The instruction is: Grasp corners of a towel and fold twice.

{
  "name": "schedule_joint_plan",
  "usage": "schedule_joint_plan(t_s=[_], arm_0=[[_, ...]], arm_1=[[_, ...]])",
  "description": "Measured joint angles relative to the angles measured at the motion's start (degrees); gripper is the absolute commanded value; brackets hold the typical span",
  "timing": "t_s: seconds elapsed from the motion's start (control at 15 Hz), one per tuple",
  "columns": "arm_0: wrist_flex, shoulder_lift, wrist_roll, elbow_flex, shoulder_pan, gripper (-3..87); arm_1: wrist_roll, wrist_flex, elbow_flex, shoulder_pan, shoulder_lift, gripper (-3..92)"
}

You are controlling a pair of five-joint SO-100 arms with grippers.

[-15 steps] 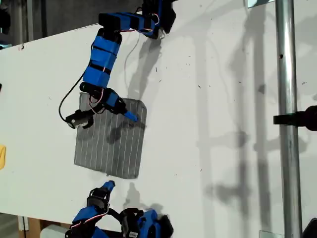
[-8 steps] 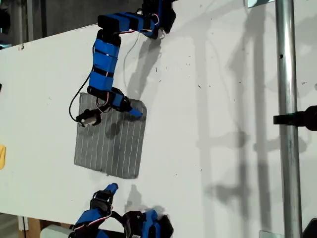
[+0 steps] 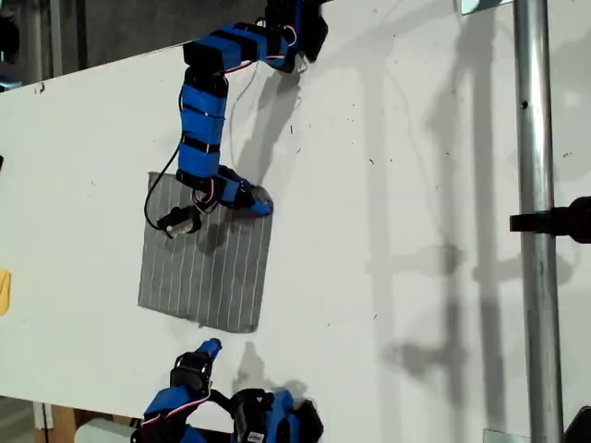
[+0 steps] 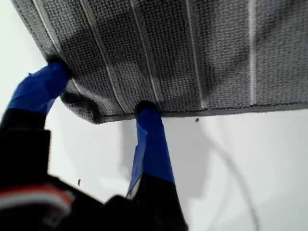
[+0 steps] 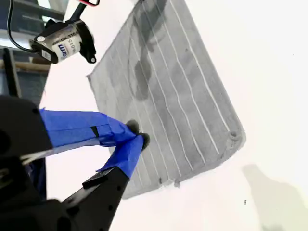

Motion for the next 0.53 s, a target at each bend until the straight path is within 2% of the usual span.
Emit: schedule_joint_plan(t_s=[0.2, 0.27, 0.4, 0.53], arm_0=[[-1.1, -2.4, -0.2, 1.5, -0.7, -0.3], [-1.1, -4.1, 0.2, 1.6, -1.2, 13.3], [1.5, -12.0, 2.1, -0.4, -1.6, 33.6], [1.9, -19.0, 3.8, -2.4, -1.6, 40.7]], arm_1=[[0.4, -1.6, -0.5, -0.2, -0.2, -0.2], [0.4, -1.6, -0.5, -0.3, -0.3, -0.2], [0.4, -1.6, -0.5, -0.6, -0.3, -0.2], [0.4, -1.6, -0.5, -0.6, -0.3, -0.2]])
